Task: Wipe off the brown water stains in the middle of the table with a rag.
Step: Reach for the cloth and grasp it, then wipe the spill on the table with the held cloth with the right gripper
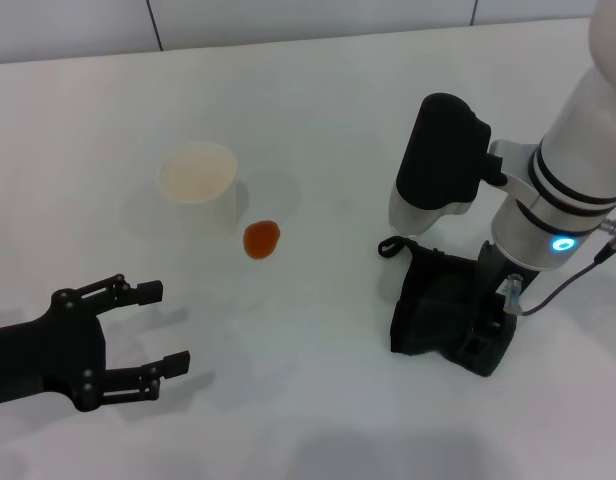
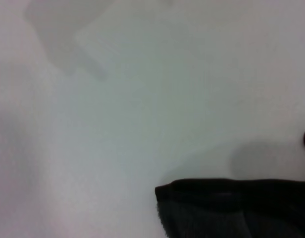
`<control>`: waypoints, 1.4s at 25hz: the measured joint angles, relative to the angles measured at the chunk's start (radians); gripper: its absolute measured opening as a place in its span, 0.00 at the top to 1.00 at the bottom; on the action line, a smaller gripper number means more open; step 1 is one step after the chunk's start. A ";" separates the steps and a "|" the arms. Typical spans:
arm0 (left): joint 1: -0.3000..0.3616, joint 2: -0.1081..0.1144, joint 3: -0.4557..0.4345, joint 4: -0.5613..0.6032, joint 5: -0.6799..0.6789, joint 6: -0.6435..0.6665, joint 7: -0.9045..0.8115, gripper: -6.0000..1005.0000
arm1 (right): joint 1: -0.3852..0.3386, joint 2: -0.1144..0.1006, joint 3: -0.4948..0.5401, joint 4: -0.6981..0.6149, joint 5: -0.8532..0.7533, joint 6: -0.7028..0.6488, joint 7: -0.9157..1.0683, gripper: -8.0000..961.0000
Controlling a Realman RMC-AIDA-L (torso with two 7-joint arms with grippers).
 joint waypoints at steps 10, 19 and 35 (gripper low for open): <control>-0.014 0.000 0.000 0.000 -0.002 -0.004 0.000 0.14 | 0.005 0.000 -0.002 0.003 0.004 -0.003 -0.001 0.54; -0.020 0.000 0.000 -0.004 -0.004 -0.006 0.002 0.14 | 0.017 0.000 0.000 0.005 0.007 -0.006 -0.002 0.78; -0.025 -0.001 0.000 0.002 0.005 0.001 0.024 0.14 | 0.060 -0.001 0.000 0.016 0.034 -0.002 -0.006 0.85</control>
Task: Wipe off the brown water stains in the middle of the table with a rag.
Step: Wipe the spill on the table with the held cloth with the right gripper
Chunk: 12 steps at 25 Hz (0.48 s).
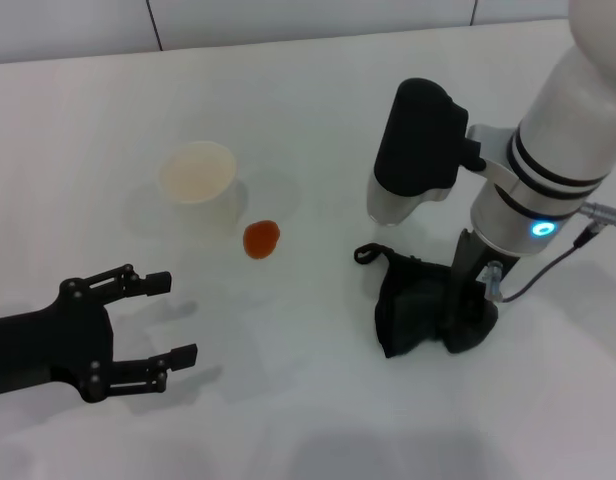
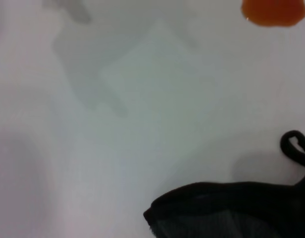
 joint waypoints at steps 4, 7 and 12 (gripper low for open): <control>-0.004 0.000 0.000 0.002 0.017 0.001 0.000 0.14 | 0.015 0.000 0.000 0.006 0.000 0.013 -0.002 0.85; -0.007 0.000 0.000 0.010 0.029 0.002 0.001 0.14 | 0.032 0.000 -0.002 0.023 0.008 0.027 -0.003 0.85; -0.015 0.000 0.000 0.016 0.055 0.004 0.003 0.14 | 0.088 0.000 -0.016 0.081 0.029 0.055 -0.007 0.85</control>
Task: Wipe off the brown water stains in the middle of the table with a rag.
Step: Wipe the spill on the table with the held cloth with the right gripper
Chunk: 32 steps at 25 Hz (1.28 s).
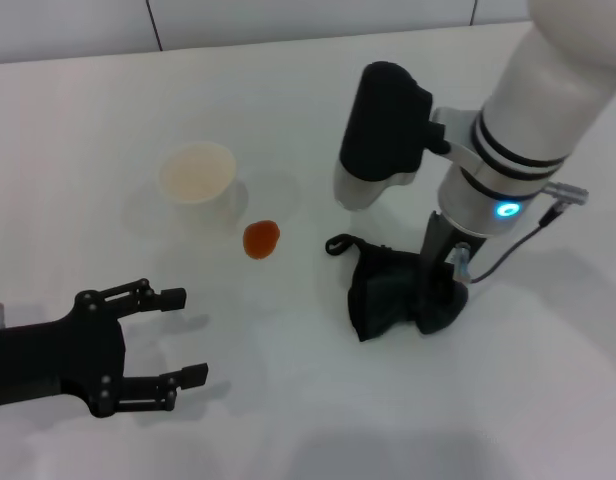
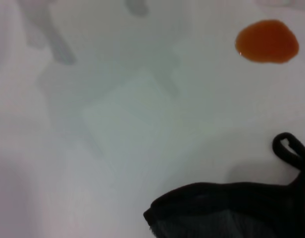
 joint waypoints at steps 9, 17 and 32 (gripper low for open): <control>-0.008 0.000 0.000 0.010 0.016 0.001 0.010 0.14 | 0.090 0.002 -0.021 0.080 0.060 0.052 -0.003 0.85; -0.019 0.000 0.000 0.019 0.034 0.001 0.015 0.14 | 0.177 0.002 -0.061 0.186 0.100 0.134 -0.006 0.85; -0.036 0.000 0.000 0.022 0.046 -0.007 0.016 0.14 | 0.286 0.002 -0.119 0.288 0.159 0.248 -0.011 0.85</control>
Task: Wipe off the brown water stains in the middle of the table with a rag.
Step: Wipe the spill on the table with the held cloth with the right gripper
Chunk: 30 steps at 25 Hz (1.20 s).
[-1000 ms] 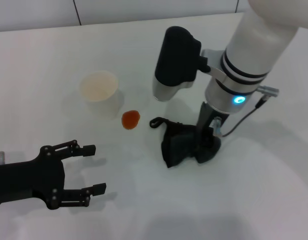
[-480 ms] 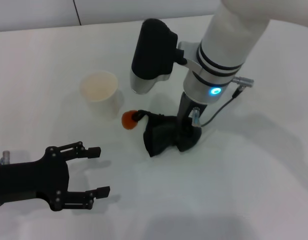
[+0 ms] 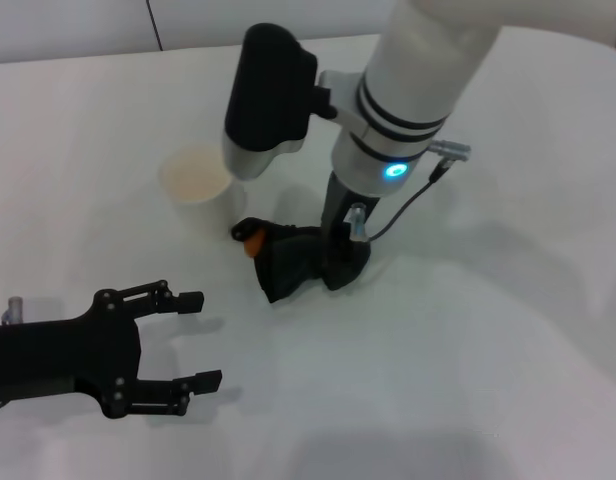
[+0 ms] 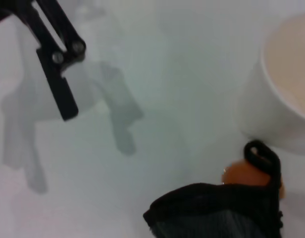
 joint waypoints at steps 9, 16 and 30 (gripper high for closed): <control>-0.004 -0.001 0.000 0.002 0.000 -0.002 0.000 0.14 | 0.069 0.000 -0.090 0.087 0.085 0.113 -0.003 0.85; -0.004 -0.001 0.000 0.001 0.000 -0.003 0.000 0.14 | 0.088 0.000 -0.127 0.128 0.110 0.158 -0.011 0.85; -0.005 -0.001 0.000 0.001 -0.004 -0.004 0.000 0.14 | 0.114 0.000 -0.135 0.249 0.099 0.235 -0.011 0.85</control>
